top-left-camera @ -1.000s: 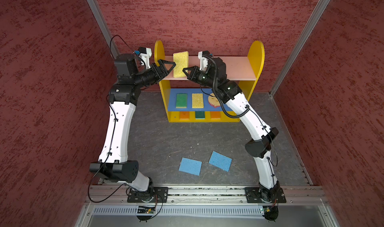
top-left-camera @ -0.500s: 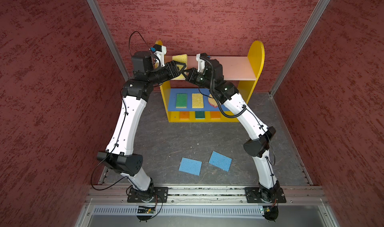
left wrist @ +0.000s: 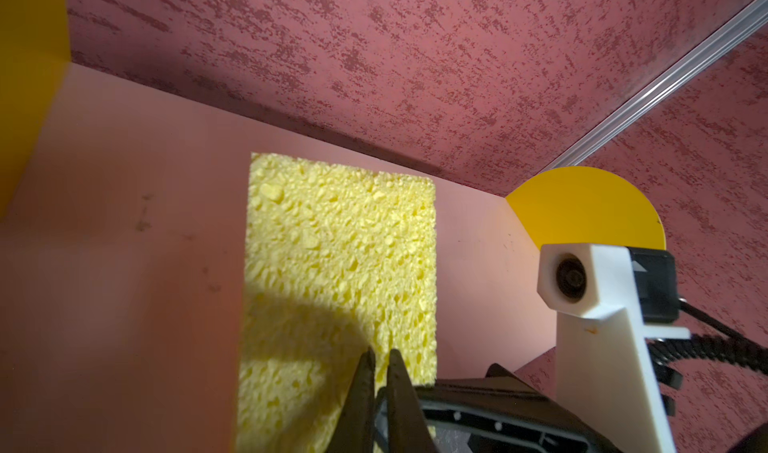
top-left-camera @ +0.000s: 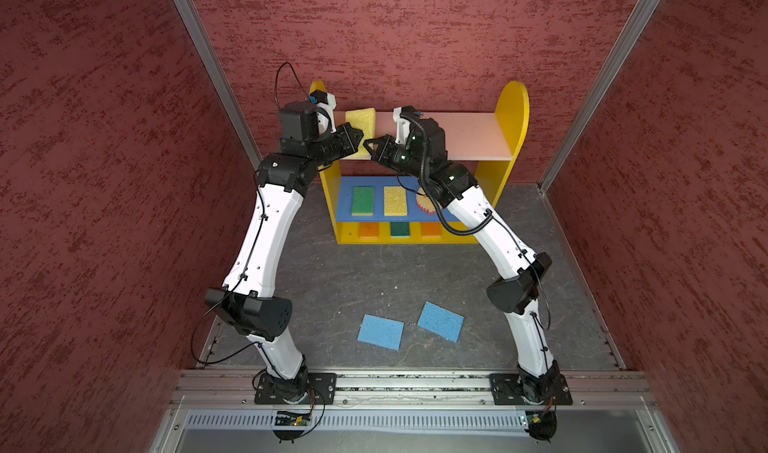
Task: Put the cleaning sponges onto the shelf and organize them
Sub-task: 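Press the yellow sponge flat with the left gripper while the right gripper releases it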
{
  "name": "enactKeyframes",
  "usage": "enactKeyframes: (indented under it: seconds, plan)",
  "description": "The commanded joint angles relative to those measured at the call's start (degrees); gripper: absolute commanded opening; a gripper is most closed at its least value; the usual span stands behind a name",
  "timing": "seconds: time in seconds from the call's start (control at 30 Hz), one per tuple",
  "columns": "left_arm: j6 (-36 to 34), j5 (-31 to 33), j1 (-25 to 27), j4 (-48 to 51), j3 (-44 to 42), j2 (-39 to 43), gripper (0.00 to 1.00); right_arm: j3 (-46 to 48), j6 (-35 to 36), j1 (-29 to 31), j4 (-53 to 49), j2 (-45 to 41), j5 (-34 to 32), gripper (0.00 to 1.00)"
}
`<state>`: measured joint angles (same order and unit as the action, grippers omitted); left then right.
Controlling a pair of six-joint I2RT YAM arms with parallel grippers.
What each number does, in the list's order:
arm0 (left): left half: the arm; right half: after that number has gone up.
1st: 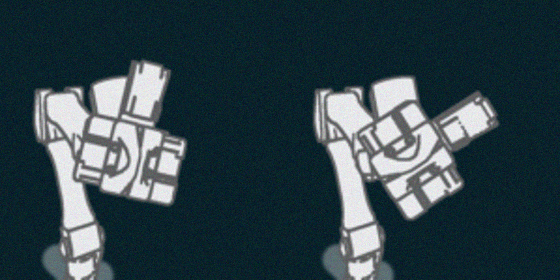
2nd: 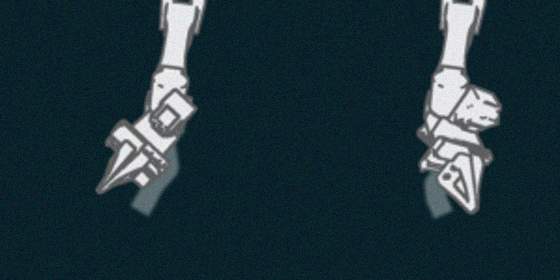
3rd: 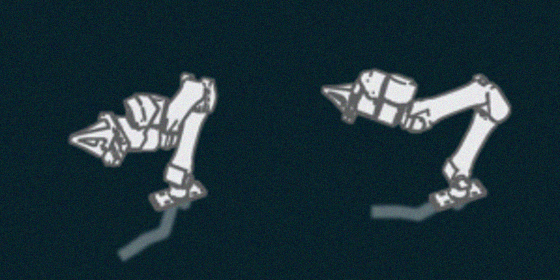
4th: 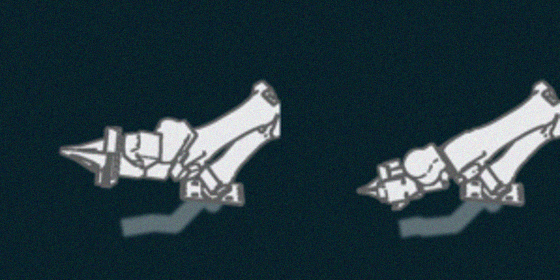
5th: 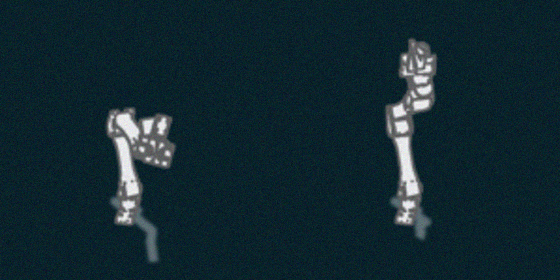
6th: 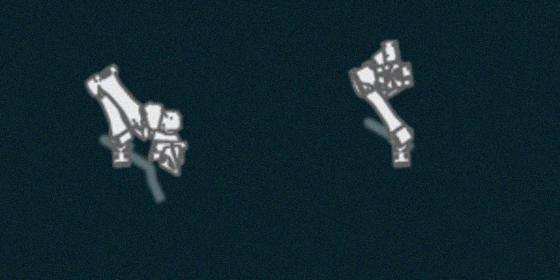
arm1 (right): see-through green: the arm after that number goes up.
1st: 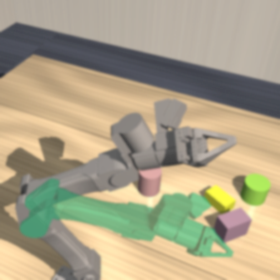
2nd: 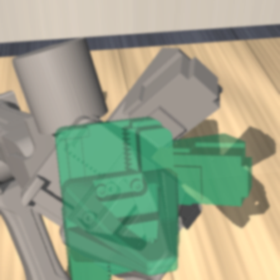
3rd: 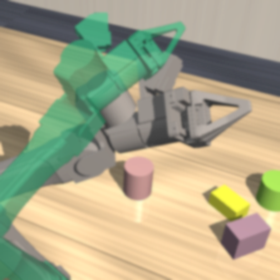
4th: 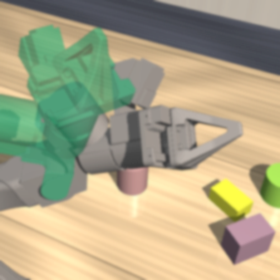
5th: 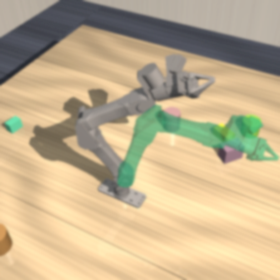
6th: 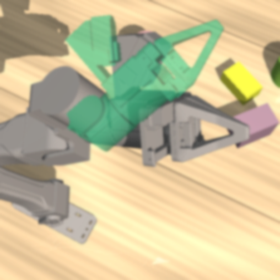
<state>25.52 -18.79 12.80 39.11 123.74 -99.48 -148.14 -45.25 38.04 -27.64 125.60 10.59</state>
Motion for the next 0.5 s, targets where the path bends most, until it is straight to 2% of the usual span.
enactKeyframes:
  seconds: [0.0, 0.23, 0.47]
  plan:
    - [-1.8, 3.6, 0.5, 1.7, 2.0, -1.5, 0.09, -1.1, -1.7, -0.3, 2.1, 0.9, -1.3, 0.08]
    - [-3.5, 7.3, 1.2, 5.4, 3.9, -4.3, 0.04, -1.1, -2.8, -0.3, 2.5, 0.7, -1.0, 0.17]
    - [-4.2, 9.8, 1.1, 6.8, 4.0, -4.9, 0.03, -0.8, -3.4, -0.3, 1.6, -0.4, -0.3, 0.4]
